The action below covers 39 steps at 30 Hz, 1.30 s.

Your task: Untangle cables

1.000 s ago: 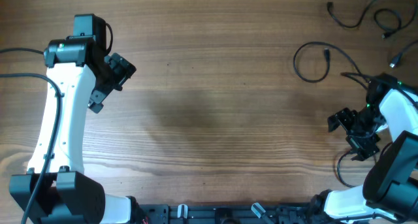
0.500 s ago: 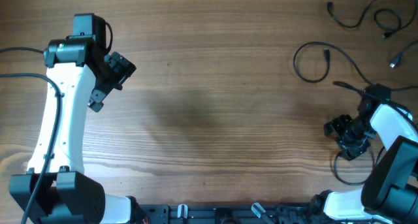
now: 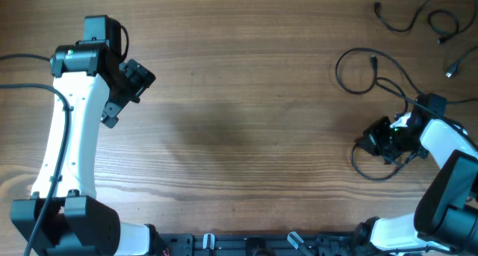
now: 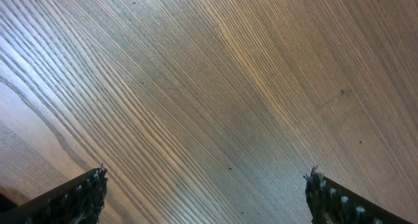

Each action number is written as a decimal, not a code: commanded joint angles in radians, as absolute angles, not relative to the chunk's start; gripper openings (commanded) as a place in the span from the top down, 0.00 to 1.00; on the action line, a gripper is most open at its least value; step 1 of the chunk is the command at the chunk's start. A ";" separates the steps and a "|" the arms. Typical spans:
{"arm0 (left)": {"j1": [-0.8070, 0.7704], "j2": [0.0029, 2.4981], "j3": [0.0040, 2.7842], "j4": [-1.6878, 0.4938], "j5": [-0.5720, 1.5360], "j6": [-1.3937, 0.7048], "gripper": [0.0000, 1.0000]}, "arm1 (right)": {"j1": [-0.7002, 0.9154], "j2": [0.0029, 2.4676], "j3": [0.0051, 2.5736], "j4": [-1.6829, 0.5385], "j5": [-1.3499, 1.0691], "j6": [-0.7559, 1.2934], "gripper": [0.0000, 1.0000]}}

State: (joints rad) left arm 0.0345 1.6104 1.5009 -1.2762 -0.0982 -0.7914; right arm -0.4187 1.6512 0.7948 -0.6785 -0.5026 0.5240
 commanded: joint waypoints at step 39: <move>0.030 1.618 1.505 -1.261 -0.094 -0.790 0.00 | -0.899 1.982 1.385 -0.834 0.244 0.658 0.10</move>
State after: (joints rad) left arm 0.0345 1.6104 1.5009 -1.2694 -0.0982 -0.7914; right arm -0.8753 1.9369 1.3956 -0.8440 0.2108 0.6327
